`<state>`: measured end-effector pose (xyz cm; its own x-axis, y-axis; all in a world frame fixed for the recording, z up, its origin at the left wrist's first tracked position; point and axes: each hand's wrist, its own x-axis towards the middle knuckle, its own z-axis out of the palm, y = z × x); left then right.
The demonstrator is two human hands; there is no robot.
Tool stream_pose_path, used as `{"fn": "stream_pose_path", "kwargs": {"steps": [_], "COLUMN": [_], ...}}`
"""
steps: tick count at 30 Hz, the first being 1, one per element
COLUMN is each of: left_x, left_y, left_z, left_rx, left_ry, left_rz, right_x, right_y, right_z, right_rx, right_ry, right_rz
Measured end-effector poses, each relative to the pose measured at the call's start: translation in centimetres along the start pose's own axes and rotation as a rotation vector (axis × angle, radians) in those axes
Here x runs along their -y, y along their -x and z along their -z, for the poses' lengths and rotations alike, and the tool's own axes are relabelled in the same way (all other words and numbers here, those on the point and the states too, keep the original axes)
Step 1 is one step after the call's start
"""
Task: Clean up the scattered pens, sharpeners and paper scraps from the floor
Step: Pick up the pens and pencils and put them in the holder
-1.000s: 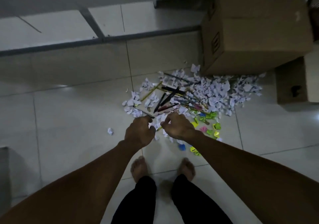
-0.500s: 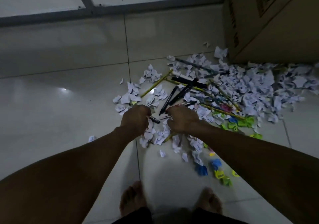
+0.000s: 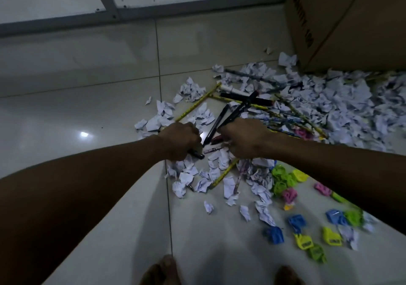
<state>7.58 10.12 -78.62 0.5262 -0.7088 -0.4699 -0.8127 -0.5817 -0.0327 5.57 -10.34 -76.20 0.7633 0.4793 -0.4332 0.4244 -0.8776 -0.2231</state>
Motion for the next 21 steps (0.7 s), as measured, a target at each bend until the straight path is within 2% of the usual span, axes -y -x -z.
{"fn": "stream_pose_path", "kwargs": {"steps": [3, 8, 10, 12, 17, 21], "left_x": [-0.2, -0.4, -0.4, -0.4, 0.1, 0.3], "left_y": [0.2, 0.6, 1.1, 1.8, 3.3, 3.7], "left_z": [0.0, 0.3, 0.7, 1.6, 2.4, 2.1], "left_rx": [0.012, -0.069, -0.127, -0.141, -0.279, -0.374], "left_ry": [-0.053, -0.071, 0.002, 0.171, 0.405, 0.452], "left_rz": [0.009, 0.002, 0.003, 0.042, 0.191, 0.274], "right_x": [-0.4, -0.5, -0.4, 0.0, 1.8, 2.7], "right_y": [0.7, 1.5, 1.7, 2.0, 2.0, 1.6], "right_z": [0.0, -0.3, -0.5, -0.5, -2.3, -3.8], "right_rx": [0.014, -0.053, -0.063, -0.053, 0.012, 0.002], "right_ry": [-0.062, -0.076, -0.088, -0.072, 0.219, 0.371], "right_rz": [-0.011, 0.004, 0.039, 0.097, 0.231, 0.189]}}
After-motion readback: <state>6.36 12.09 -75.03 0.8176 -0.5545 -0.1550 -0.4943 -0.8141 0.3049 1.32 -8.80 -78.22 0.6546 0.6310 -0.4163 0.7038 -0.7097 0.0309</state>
